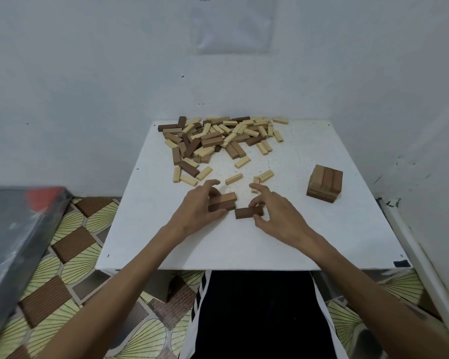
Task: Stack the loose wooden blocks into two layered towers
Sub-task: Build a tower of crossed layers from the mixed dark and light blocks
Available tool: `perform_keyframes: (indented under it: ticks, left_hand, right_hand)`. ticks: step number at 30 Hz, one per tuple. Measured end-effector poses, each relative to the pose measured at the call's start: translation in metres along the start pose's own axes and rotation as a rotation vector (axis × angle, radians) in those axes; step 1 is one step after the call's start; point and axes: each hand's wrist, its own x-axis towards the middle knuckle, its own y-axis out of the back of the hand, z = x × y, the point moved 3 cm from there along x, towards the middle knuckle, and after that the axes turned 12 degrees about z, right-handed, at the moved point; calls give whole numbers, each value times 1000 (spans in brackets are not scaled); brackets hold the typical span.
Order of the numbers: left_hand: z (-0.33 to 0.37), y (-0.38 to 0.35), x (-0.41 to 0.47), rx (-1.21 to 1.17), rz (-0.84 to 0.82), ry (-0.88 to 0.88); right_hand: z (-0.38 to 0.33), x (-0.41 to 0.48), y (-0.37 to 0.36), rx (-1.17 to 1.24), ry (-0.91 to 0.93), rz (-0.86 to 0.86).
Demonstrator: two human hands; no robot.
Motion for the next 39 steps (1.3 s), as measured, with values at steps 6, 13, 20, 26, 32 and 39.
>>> perform_keyframes:
  ticks: [6,13,20,26,32,39]
  left_hand:
    - [-14,3,-11,34,28,-7]
    - [-14,4,-2,-98,-48,74]
    - [-10,11,5,19,-279,-10]
    - [-2,8,10,25,-305,-39]
    - [17,-5,-8,150,-132,144]
    - [28,-25,-13,132,19,139]
  right_hand:
    - [7,1,-2,54,-36,8]
    - [1,7,-15,218,-36,-18]
    - [6,8,-9,79,-120,155]
    - [3,-2,-16,123,-93,-32]
    - [13,12,-11,103,-43,-117]
    - [18,34,-5,98,-21,-94]
